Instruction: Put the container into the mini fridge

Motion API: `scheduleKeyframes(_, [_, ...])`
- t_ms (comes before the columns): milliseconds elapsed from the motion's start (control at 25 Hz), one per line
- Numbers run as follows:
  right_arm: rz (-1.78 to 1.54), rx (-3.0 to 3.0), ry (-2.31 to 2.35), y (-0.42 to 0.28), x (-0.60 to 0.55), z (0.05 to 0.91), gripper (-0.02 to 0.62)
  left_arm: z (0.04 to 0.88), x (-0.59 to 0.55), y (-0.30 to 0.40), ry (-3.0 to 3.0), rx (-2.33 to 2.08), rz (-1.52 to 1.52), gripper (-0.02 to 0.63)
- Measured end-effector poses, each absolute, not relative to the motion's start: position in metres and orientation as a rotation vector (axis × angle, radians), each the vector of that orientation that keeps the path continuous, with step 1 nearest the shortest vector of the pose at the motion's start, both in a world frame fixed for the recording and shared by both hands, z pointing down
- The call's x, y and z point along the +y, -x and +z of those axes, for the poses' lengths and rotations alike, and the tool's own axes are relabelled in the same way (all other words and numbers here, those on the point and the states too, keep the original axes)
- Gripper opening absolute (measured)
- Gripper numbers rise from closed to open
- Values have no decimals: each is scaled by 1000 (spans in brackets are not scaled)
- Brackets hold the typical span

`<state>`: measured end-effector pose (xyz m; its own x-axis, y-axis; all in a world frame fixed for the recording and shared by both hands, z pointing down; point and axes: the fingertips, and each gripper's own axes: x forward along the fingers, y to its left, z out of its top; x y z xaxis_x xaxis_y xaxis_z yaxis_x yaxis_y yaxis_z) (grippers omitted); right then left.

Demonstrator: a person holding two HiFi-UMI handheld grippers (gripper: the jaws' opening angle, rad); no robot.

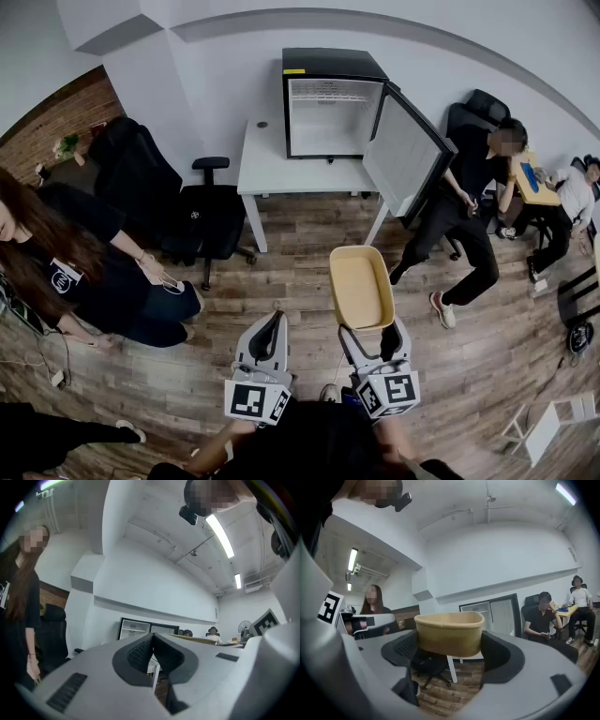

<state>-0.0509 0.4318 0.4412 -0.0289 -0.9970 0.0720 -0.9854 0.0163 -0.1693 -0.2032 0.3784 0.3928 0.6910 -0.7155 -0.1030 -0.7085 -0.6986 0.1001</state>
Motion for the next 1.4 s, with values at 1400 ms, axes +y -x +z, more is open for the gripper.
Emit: scheduleKeyframes(1400, [-321, 2181, 2117, 40, 302, 462, 440, 422, 261, 201, -2802, -1200, -134, 9])
